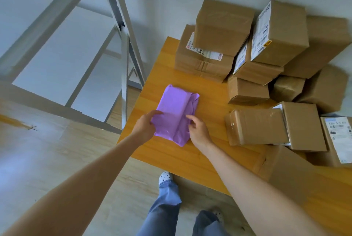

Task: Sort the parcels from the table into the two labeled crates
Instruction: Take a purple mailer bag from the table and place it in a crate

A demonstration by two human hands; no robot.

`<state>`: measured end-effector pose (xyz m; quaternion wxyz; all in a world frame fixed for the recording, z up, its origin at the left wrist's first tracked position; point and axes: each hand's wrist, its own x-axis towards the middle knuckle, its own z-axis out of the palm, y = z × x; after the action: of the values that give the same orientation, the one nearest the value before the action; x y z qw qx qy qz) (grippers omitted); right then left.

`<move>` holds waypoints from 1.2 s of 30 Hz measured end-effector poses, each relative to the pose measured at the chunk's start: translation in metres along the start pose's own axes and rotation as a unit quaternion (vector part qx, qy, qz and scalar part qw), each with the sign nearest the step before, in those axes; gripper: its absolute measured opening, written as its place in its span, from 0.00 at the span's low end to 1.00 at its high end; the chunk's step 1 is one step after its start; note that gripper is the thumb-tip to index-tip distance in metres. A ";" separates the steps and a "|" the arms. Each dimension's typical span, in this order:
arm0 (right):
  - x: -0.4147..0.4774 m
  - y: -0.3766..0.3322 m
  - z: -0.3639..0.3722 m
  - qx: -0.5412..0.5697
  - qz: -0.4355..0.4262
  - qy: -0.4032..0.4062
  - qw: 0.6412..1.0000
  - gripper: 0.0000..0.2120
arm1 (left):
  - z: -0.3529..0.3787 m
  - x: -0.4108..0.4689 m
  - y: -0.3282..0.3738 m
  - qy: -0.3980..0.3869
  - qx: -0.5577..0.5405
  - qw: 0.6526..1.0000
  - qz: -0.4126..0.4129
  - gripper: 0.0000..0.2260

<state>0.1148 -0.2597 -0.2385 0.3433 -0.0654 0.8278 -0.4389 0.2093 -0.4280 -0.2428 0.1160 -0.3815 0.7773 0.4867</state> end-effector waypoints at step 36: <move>-0.096 0.004 -0.139 0.350 0.029 -0.110 0.930 0.25 | 0.022 -0.135 0.118 0.041 -0.110 0.981 0.156 0.09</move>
<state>0.1014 -0.1229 -0.1396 0.4460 0.0354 0.5807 -0.6802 0.2140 -0.3174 -0.1009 -0.0361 -0.2852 0.7729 0.5657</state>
